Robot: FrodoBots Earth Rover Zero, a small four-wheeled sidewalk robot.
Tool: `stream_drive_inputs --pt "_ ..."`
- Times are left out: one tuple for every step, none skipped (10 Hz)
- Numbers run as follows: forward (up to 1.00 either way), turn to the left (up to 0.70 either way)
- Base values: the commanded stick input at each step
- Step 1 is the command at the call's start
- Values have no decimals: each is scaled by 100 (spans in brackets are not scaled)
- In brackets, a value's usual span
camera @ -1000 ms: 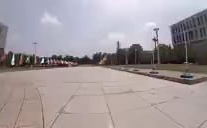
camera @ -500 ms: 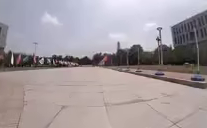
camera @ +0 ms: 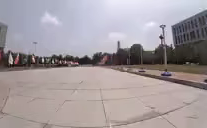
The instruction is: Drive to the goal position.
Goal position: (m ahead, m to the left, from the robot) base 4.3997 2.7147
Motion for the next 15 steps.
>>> stream_drive_inputs --pt "100 0" --pt "100 0" --pt "100 0" --pt "100 0" --pt "100 0" --pt "100 0" --pt "100 0" --pt "100 0" --pt "100 0" --pt "100 0" --pt "100 0" --pt "100 13" --pt "100 28" --pt "100 11" --pt "100 0"
